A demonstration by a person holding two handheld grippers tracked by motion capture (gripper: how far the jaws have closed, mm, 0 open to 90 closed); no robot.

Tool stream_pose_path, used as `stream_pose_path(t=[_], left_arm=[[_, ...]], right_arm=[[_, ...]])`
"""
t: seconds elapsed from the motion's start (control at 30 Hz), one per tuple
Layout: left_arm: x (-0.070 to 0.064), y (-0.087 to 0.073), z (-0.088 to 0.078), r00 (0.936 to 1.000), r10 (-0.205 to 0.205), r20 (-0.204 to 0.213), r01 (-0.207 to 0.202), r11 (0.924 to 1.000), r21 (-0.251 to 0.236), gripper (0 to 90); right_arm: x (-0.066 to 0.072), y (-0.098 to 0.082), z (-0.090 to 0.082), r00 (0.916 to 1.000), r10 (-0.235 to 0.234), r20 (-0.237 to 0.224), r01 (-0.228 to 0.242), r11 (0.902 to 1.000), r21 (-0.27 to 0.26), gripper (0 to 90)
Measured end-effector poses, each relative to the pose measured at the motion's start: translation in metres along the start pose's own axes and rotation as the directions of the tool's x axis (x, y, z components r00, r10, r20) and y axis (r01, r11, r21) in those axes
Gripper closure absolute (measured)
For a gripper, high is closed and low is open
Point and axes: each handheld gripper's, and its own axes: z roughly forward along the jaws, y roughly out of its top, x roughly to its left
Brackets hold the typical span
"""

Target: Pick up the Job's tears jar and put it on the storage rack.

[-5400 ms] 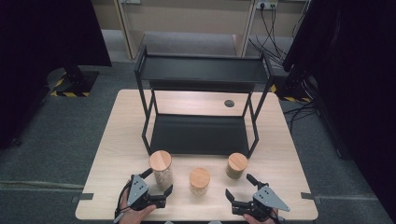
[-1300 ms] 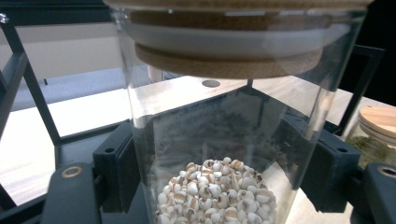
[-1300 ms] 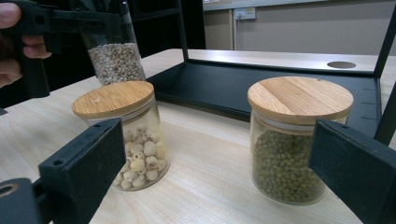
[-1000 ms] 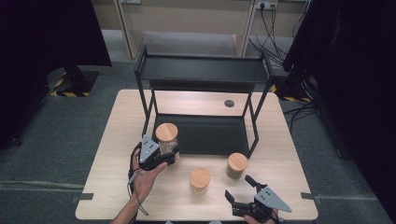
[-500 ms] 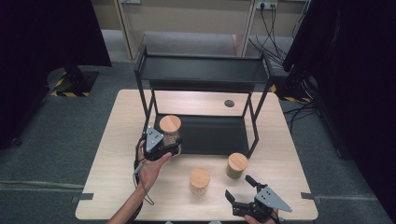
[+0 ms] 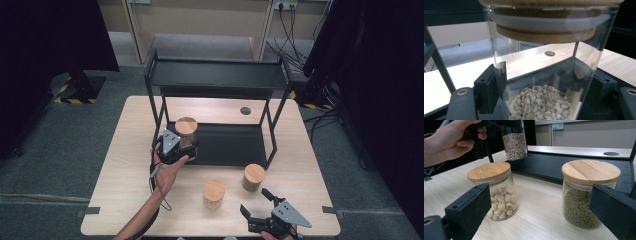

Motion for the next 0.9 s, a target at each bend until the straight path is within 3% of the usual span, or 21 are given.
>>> stream_pose_path(t=[0.57, 0.9], left_arm=[[-0.001, -0.007, 0.034, 0.9988, -0.003, -0.048, 0.003, 1.0, -0.005, 25.2], [0.002, -0.012, 0.046, 0.9969, -0.012, -0.078, 0.012, 0.9999, -0.006, 25.2]], right_arm=[[-0.001, 0.0, -0.002, 1.0, 0.001, -0.001, -0.001, 1.0, -0.004, 4.4], [-0.002, 0.0, -0.001, 1.0, 0.003, -0.002, -0.003, 1.0, -0.003, 4.4]])
